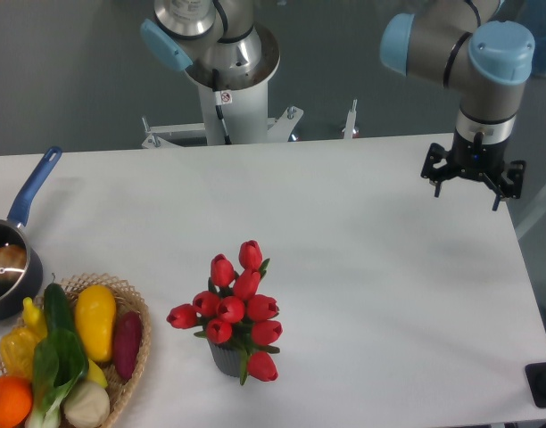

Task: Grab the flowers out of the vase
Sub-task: 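Move the open gripper toward the red tulip bouquet in the vase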

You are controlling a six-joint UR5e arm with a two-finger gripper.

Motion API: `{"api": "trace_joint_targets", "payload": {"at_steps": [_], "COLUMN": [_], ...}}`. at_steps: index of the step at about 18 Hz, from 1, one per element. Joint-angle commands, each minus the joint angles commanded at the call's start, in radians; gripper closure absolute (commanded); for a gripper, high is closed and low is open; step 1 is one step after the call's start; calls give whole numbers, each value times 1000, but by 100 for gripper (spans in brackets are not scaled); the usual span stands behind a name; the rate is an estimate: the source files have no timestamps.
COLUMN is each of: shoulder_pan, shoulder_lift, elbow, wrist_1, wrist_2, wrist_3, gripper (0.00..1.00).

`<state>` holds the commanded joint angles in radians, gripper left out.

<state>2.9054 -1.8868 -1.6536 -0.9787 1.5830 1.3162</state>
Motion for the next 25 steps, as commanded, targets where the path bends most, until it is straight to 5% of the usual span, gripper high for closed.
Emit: {"api": "trace_joint_targets", "payload": {"at_steps": [6, 14, 25], "shoulder_pan": [-14, -14, -153], "shoulder_lift": [2, 74, 100], "elbow": [-8, -141, -153], "wrist_1": [-6, 17, 14], "wrist_2": [0, -110, -444], "wrist_3": [2, -9, -78], "gripper": [0, 0, 0]}}
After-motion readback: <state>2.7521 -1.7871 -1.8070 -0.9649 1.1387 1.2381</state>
